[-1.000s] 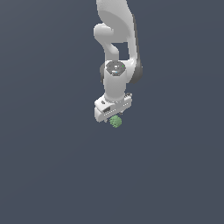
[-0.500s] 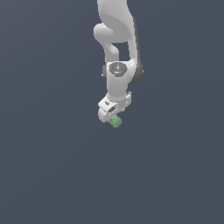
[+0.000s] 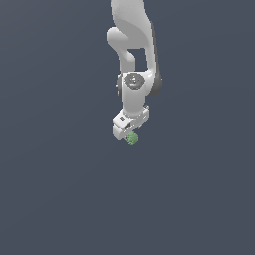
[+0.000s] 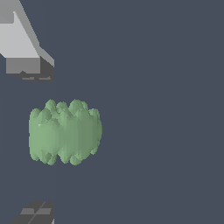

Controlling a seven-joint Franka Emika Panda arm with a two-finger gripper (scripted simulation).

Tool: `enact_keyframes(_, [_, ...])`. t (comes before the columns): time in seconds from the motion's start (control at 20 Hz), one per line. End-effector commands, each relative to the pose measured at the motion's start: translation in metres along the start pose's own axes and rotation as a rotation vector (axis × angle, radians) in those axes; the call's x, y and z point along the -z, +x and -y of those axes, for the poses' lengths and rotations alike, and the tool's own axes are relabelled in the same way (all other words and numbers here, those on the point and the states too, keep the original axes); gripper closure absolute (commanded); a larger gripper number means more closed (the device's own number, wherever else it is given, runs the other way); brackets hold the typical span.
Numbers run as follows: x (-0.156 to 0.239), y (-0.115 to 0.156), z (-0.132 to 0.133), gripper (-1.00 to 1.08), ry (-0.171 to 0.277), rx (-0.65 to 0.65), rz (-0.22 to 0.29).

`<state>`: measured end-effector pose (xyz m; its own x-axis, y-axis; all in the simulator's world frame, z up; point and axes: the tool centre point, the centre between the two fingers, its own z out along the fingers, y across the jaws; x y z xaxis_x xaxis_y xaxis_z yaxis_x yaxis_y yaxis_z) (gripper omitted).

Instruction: Pick up the object and move it to a goal position.

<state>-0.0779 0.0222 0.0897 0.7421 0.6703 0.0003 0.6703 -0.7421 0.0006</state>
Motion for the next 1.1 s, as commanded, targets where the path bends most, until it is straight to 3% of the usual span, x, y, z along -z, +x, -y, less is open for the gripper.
enact_keyframes(0.0, [-0.009,-0.001,0.000,-0.92,0.001,0.001,0.001])
enact_keyframes(0.55, [-0.043,-0.001,0.001,-0.92,0.001,0.004,0.000])
enact_keyframes(0.6, [-0.043,-0.001,0.001,1.08,0.001,0.004,0.000])
enact_keyframes(1.05, [-0.043,-0.001,0.001,1.08,0.001,0.004,0.000])
